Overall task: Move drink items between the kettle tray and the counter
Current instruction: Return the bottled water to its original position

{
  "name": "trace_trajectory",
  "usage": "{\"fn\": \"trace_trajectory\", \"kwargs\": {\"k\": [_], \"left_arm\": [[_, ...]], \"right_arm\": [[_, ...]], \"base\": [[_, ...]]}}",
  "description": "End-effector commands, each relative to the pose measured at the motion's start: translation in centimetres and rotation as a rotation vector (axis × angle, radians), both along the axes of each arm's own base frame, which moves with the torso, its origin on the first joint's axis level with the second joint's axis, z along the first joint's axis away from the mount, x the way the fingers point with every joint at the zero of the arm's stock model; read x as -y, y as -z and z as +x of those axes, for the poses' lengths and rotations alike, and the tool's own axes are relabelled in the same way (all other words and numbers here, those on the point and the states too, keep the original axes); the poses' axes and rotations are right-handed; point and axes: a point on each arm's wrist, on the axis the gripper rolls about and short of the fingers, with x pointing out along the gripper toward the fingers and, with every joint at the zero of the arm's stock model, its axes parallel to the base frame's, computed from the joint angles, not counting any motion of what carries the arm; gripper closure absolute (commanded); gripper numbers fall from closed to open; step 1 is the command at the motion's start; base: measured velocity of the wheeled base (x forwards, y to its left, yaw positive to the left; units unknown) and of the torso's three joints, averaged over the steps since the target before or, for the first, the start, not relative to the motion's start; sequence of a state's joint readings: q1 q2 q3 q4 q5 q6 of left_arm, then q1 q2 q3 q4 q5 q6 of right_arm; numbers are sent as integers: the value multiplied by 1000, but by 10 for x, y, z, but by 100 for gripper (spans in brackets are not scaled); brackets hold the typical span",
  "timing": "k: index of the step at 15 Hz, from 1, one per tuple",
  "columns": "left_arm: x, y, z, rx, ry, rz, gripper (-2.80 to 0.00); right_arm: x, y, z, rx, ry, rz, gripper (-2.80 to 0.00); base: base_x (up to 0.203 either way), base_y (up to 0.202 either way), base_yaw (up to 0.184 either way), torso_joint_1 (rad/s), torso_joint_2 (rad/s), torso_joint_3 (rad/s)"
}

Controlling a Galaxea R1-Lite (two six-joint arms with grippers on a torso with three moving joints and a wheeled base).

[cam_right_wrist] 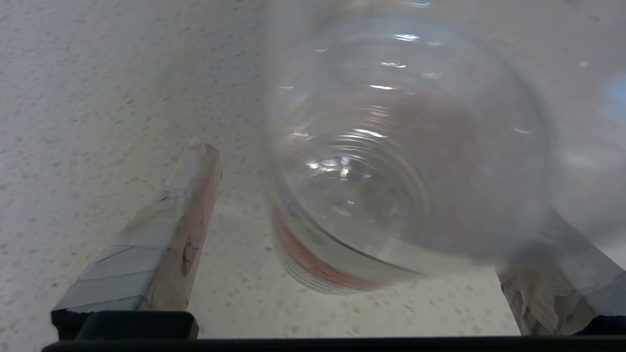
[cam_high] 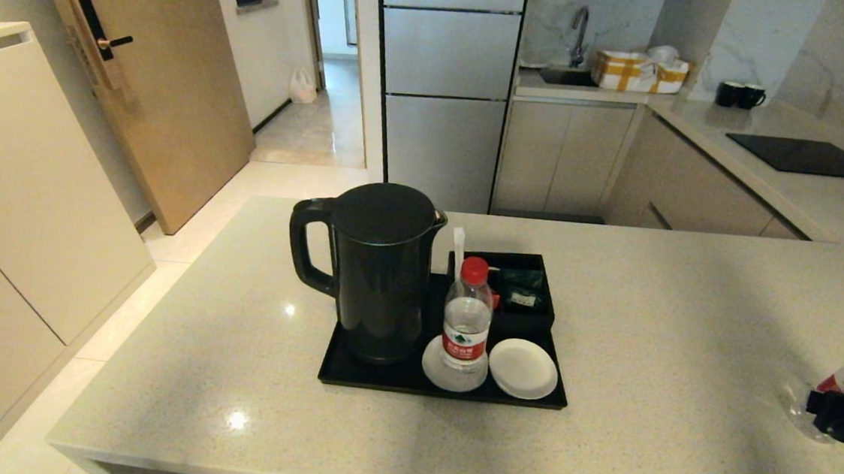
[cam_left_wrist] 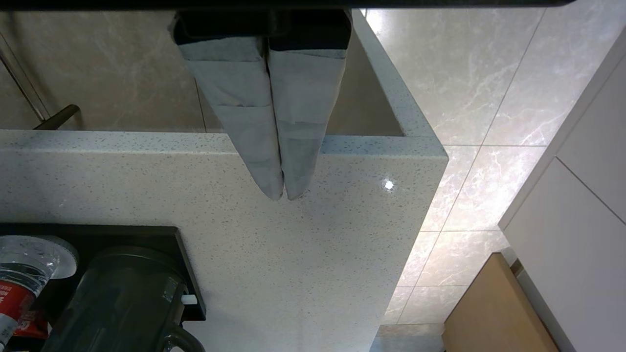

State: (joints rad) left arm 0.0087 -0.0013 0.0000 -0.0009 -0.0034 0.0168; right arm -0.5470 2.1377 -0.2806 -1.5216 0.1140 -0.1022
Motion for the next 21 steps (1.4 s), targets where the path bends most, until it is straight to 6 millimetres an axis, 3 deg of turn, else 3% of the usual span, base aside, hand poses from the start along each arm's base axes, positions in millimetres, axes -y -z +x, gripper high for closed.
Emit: {"fn": "trace_trajectory", "kwargs": {"k": [1,20,21], "left_arm": [[0,0,0,-2,-1,0,0],[0,0,0,-2,-1,0,0],[0,0,0,-2,-1,0,0]], "right_arm": [[4,2,7,14,0,-10,-280],[-3,4,14,11,-29,-11,-280],[-3,4,14,12,-28,-14,-206]], "base": [[0,0,0,0,0,0],[0,0,0,0,0,0],[0,0,0,0,0,0]]}}
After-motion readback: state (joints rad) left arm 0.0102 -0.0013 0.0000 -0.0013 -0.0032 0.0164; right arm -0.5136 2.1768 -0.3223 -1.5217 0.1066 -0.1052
